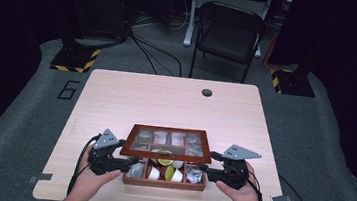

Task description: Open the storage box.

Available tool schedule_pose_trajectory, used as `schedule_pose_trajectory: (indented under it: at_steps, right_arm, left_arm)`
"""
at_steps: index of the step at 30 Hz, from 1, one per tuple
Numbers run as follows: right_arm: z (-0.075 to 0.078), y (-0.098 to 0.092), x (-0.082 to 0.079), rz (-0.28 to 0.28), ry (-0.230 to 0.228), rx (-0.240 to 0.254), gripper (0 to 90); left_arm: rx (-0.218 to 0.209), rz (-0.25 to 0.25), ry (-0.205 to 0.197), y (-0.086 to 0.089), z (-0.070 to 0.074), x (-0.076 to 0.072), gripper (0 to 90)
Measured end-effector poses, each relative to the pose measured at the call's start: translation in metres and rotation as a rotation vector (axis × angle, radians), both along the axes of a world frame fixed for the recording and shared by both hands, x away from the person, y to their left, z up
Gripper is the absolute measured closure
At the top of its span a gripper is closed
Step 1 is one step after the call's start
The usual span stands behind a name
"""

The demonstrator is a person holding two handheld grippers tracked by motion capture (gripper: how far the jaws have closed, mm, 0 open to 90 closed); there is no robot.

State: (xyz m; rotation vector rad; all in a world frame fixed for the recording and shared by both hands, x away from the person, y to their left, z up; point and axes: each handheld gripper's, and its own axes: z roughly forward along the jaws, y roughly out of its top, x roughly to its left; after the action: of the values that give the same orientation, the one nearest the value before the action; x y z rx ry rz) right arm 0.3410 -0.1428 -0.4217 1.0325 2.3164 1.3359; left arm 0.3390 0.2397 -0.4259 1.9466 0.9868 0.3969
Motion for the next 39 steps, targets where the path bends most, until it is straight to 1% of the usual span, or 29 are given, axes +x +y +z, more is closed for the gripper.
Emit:
schedule_pose_trajectory:
  at_steps: [3, 7, 9, 10, 13, 14, 15, 17, 18, 19, 20, 21, 23, 27, 28, 31, 33, 34, 36, 38, 39]
  right_arm:
    - [0.008, 0.002, 0.006, 0.000, 0.011, 0.001, 37.2]
    - [0.013, 0.001, 0.010, -0.002, 0.020, 0.011, 37.1]
    - [0.018, 0.001, 0.014, -0.014, 0.014, 0.012, 36.0]
    - [0.020, 0.001, 0.015, -0.014, 0.010, 0.009, 35.6]
    - [0.024, 0.001, 0.018, -0.021, -0.001, 0.006, 35.1]
    - [0.026, 0.001, 0.019, -0.022, -0.001, 0.010, 35.1]
    - [0.030, 0.002, 0.022, -0.021, 0.008, 0.025, 35.3]
    - [0.032, 0.002, 0.024, -0.015, 0.011, 0.032, 35.3]
    - [0.035, 0.003, 0.027, -0.014, 0.015, 0.037, 35.8]
    - [0.035, 0.003, 0.027, -0.014, 0.015, 0.037, 35.8]
    - [0.038, 0.005, 0.031, -0.011, 0.014, 0.037, 35.5]
    - [0.038, 0.005, 0.031, -0.011, 0.014, 0.037, 35.5]
    - [0.042, 0.006, 0.034, -0.013, 0.005, 0.026, 35.6]
    - [0.051, 0.008, 0.044, -0.022, -0.018, 0.027, 36.5]
    - [0.051, 0.008, 0.044, -0.022, -0.018, 0.027, 36.5]
    - [0.054, 0.010, 0.050, -0.032, -0.025, 0.025, 36.6]
    - [0.054, 0.011, 0.055, -0.043, -0.028, 0.025, 37.1]
    - [0.055, 0.012, 0.059, -0.050, -0.023, 0.034, 37.3]
    - [0.055, 0.012, 0.062, -0.052, -0.019, 0.039, 37.6]
    - [0.056, 0.013, 0.065, -0.059, -0.008, 0.061, 38.3]
    - [0.057, 0.014, 0.067, -0.062, -0.012, 0.064, 38.6]
  left_arm:
    - [-0.014, -0.003, 0.006, 0.001, 0.005, 0.003, 18.6]
    - [-0.028, -0.003, 0.016, 0.001, 0.012, 0.009, 18.7]
    - [-0.029, -0.002, 0.006, 0.001, 0.015, 0.012, 19.0]
    - [-0.028, -0.006, 0.010, 0.001, 0.018, 0.013, 19.4]
    - [-0.024, -0.008, -0.001, 0.001, 0.025, 0.017, 20.2]
    - [-0.021, -0.011, -0.005, 0.001, 0.027, 0.019, 20.3]
    - [-0.026, -0.010, -0.010, 0.001, 0.030, 0.021, 20.6]
    - [-0.029, -0.012, -0.002, 0.001, 0.032, 0.023, 20.6]
    - [-0.030, -0.013, -0.002, 0.001, 0.034, 0.027, 20.5]
    - [-0.030, -0.013, -0.002, 0.001, 0.034, 0.027, 20.5]
    - [-0.028, -0.012, -0.005, 0.001, 0.035, 0.029, 20.4]
    - [-0.031, -0.008, -0.006, 0.001, 0.036, 0.031, 20.4]
    - [-0.034, -0.008, -0.004, 0.001, 0.039, 0.036, 20.5]
    - [-0.057, -0.012, -0.010, -0.001, 0.045, 0.046, 23.4]
    - [-0.057, -0.015, -0.013, -0.001, 0.046, 0.048, 23.4]
    - [-0.063, -0.006, -0.023, -0.002, 0.049, 0.055, 23.5]
    - [-0.069, -0.004, -0.021, -0.003, 0.050, 0.058, 23.5]
    - [-0.071, -0.003, -0.025, -0.004, 0.050, 0.060, 23.4]
    - [-0.074, -0.001, -0.030, -0.005, 0.051, 0.064, 23.4]
    - [-0.084, 0.007, -0.036, -0.005, 0.051, 0.067, 23.4]
    - [-0.090, 0.012, -0.041, -0.005, 0.051, 0.069, 23.4]
